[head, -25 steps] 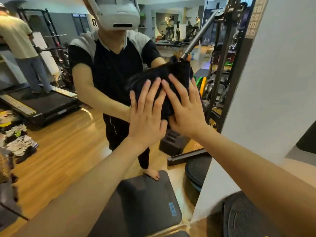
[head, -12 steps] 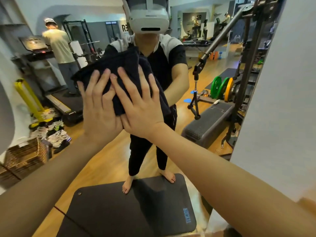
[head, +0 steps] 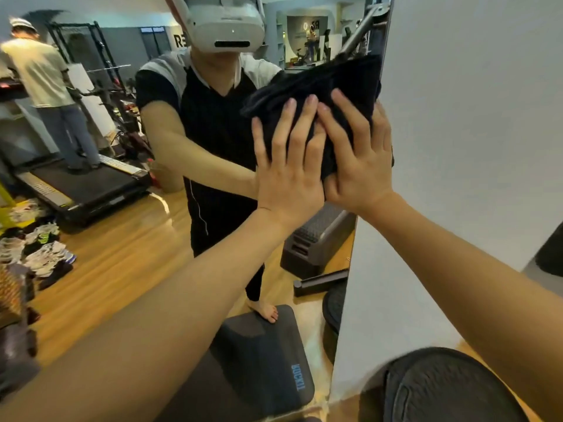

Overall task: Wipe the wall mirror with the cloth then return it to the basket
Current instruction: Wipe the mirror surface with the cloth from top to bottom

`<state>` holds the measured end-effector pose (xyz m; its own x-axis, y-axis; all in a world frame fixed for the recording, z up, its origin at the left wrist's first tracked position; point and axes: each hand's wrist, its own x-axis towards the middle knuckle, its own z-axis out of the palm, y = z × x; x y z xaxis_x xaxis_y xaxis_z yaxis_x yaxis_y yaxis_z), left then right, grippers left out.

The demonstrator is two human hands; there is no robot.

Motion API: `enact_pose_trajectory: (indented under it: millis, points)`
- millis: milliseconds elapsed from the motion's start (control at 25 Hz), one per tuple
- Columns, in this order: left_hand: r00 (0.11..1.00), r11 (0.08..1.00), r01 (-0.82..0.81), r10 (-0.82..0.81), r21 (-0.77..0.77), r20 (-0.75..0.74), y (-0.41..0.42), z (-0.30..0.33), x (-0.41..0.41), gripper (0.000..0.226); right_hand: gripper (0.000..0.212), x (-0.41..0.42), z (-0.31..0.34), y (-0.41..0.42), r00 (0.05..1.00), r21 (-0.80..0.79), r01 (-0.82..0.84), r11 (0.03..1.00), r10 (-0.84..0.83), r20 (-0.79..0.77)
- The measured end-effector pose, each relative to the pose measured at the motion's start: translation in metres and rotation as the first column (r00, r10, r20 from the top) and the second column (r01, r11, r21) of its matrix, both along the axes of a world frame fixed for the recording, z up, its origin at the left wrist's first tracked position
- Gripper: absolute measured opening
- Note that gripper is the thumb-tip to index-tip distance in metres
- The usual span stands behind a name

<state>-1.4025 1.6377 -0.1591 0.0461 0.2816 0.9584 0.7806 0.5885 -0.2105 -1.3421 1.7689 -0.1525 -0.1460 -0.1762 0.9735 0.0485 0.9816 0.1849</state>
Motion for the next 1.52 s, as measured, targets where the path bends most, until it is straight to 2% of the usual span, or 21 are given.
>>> enact_pose_trajectory:
  millis: [160,400,480,600,800,1000,1280,1520]
  points:
    - [1.000,0.991,0.021,-0.020,-0.132,0.009,-0.003,-0.035,0.003,0.052,0.061,0.007,-0.042,0.009,0.999,-0.053,-0.021,0.998,0.023,0.033]
    - [0.994,0.911,0.011,0.034,-0.412,0.103,-0.028,-0.124,0.019,0.058,0.071,0.023,-0.160,0.000,0.963,-0.152,0.016,0.988,0.026,0.270]
    - [0.991,0.868,0.010,0.059,-0.497,0.123,-0.038,-0.139,0.020,0.067,0.078,0.030,-0.184,-0.006,0.943,-0.170,0.028,0.985,0.031,0.331]
    - [0.988,0.805,-0.059,0.131,-0.590,0.080,-0.050,-0.152,0.021,0.079,0.088,0.037,-0.201,-0.014,0.913,-0.191,0.069,0.979,0.015,0.408]
    - [0.978,0.761,-0.134,0.205,-0.635,0.040,-0.087,-0.159,0.016,0.077,0.094,0.036,-0.206,-0.058,0.862,-0.228,0.126,0.965,0.007,0.507]
    - [0.966,0.717,-0.212,0.257,-0.664,-0.031,-0.179,-0.156,-0.012,0.085,0.097,0.006,-0.213,-0.146,0.804,-0.243,0.126,0.962,0.044,0.593]
    - [0.923,0.679,-0.315,0.382,-0.663,-0.048,-0.379,-0.148,-0.068,0.089,0.102,-0.068,-0.203,-0.334,0.820,-0.233,-0.008,0.972,0.140,0.555]
    - [0.895,0.679,-0.351,0.446,-0.644,-0.017,-0.561,-0.130,-0.129,0.079,0.099,-0.144,-0.186,-0.516,0.856,-0.207,-0.060,0.976,0.157,0.493]
